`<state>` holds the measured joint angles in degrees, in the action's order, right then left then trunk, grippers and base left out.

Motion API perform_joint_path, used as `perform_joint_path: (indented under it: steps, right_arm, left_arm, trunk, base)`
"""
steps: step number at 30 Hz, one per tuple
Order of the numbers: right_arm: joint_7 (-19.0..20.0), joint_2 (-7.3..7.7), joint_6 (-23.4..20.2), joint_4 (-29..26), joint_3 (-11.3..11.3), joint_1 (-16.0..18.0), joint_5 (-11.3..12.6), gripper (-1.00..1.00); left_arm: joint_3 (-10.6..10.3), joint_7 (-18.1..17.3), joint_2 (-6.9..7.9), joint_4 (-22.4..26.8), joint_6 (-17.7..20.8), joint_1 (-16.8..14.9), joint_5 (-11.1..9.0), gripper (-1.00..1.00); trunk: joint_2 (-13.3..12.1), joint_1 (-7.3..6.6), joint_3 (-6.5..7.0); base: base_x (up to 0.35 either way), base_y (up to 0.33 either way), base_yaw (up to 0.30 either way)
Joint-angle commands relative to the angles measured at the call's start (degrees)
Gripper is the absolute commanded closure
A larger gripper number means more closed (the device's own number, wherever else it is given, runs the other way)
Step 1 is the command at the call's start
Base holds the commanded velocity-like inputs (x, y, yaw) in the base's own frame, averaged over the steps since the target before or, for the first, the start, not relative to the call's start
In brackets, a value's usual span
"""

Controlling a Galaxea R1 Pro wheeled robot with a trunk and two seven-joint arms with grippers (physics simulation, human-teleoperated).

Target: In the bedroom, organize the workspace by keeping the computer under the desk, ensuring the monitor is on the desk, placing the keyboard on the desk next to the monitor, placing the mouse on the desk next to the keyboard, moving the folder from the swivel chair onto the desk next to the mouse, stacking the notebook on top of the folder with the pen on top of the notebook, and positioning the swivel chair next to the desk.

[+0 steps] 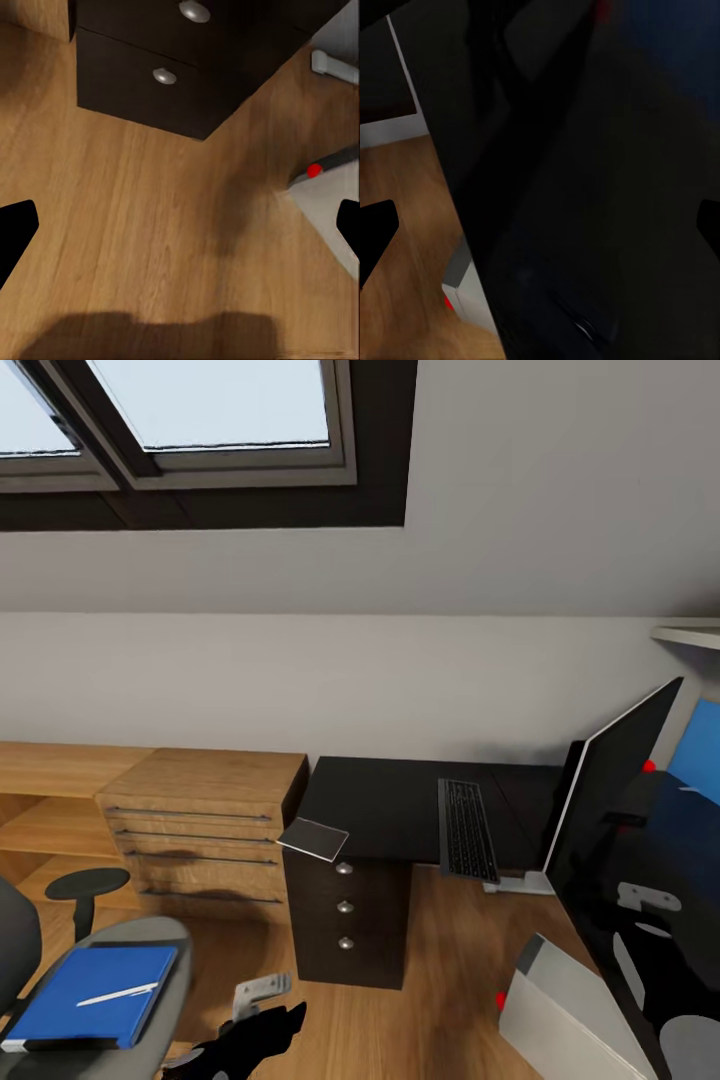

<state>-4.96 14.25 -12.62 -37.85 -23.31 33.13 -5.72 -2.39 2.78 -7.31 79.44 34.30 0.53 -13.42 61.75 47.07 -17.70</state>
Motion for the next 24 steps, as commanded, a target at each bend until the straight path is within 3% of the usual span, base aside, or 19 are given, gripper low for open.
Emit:
perform_joint_path:
  steps: [1,4,7,11,24]
  right_arm:
    - [0.0,0.2,-0.4,1.0,-0.1,1.0,-1.1,-1.0]
    - [0.0,1.63,0.0,8.1,-0.1,5.6,-3.1,-1.0]
    - [0.0,2.83,1.8,13.8,-0.1,8.4,-3.8,-1.0]
    - [0.0,3.42,5.0,18.0,-0.2,9.9,-4.1,-1.0]
    - [0.1,3.7,6.5,20.5,-0.2,10.6,-4.4,-1.0]
  left_arm:
    - [-0.2,0.3,-0.23,1.1,1.4,0.0,-0.5,-1.0]
    - [-1.3,0.3,-1.93,5.5,4.3,0.0,-0.5,-1.0]
    - [-1.8,0.4,-2.65,8.5,5.2,0.0,-0.6,-1.0]
    - [-1.9,0.3,-2.69,9.5,5.6,0.0,-0.7,-1.0]
    - [-1.9,0.3,-2.69,6.1,5.5,0.0,-0.6,-1.0]
  trunk:
    - [0.5,0.23,-0.25]
    - [1.7,0.89,-0.79]
    - [2.9,1.55,-1.33]
    - [4.5,2.43,-2.05]
    - [9.7,5.29,-4.38]
  base:
    - [0.0,0.0,0.0]
    - [0.0,0.0,0.0]
    - [0.0,0.0,0.0]
    - [0.0,0.0,0.0]
    - [0.0,0.0,0.0]
